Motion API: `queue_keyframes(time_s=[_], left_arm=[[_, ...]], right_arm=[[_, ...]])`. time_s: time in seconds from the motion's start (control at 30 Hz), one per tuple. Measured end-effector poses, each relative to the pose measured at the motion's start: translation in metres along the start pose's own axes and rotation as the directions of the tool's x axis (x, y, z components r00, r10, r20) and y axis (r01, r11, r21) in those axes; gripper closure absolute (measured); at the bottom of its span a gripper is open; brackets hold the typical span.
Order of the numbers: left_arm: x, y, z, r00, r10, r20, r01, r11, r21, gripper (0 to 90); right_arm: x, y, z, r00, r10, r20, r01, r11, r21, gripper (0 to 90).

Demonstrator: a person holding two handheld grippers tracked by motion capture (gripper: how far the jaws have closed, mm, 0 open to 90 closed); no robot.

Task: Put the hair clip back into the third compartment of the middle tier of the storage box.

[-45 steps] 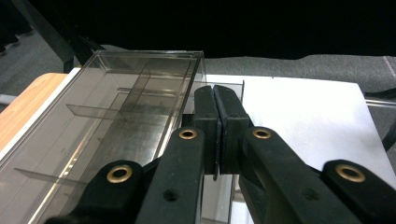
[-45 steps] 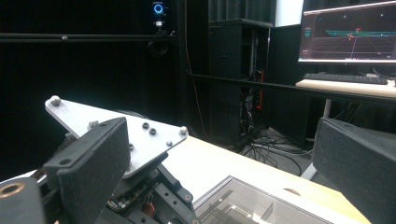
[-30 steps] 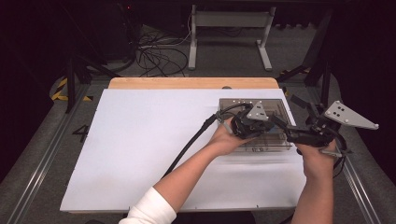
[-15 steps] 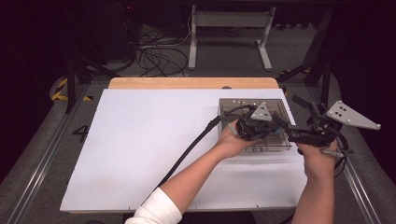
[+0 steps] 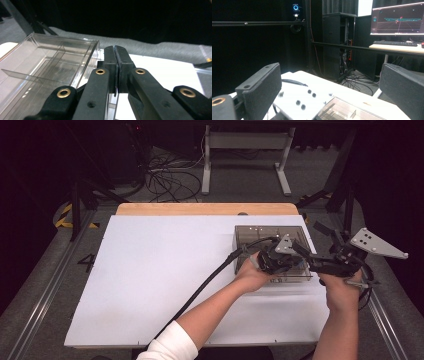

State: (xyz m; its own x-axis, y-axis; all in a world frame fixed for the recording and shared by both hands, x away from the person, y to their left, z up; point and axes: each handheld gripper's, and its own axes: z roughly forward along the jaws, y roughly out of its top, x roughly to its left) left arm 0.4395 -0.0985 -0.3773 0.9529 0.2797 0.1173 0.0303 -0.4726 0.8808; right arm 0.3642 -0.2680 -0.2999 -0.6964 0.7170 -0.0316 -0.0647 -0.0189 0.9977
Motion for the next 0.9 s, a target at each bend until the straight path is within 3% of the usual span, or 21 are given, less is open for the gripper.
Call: queue_keyframes(time_s=[0.17, 0.33, 0.7, 0.9], left_arm=[[-0.001, -0.001, 0.004, 0.9999, -0.015, -0.002, 0.015, 0.9997, 0.022, 88.4], [-0.002, -0.004, 0.012, 0.9997, 0.012, -0.019, -0.011, 0.9984, 0.055, 88.4], [-0.002, -0.008, 0.022, 0.9983, -0.014, -0.057, 0.02, 0.9942, 0.106, 88.4], [-0.003, -0.008, 0.025, 0.996, 0.012, -0.089, 0.0, 0.9913, 0.132, 88.4]], right_arm=[[0.0, 0.0, 0.0, 1.0, 0.007, 0.0, -0.007, 1.0, -0.002, 5.0], [-0.001, -0.001, 0.0, 1.0, 0.005, 0.002, -0.005, 1.0, 0.002, 5.0], [-0.004, -0.002, -0.001, 0.9999, 0.008, 0.01, -0.008, 1.0, 0.002, 5.1], [-0.003, -0.002, -0.001, 0.9997, 0.017, 0.016, -0.017, 1.0, 0.001, 5.1]])
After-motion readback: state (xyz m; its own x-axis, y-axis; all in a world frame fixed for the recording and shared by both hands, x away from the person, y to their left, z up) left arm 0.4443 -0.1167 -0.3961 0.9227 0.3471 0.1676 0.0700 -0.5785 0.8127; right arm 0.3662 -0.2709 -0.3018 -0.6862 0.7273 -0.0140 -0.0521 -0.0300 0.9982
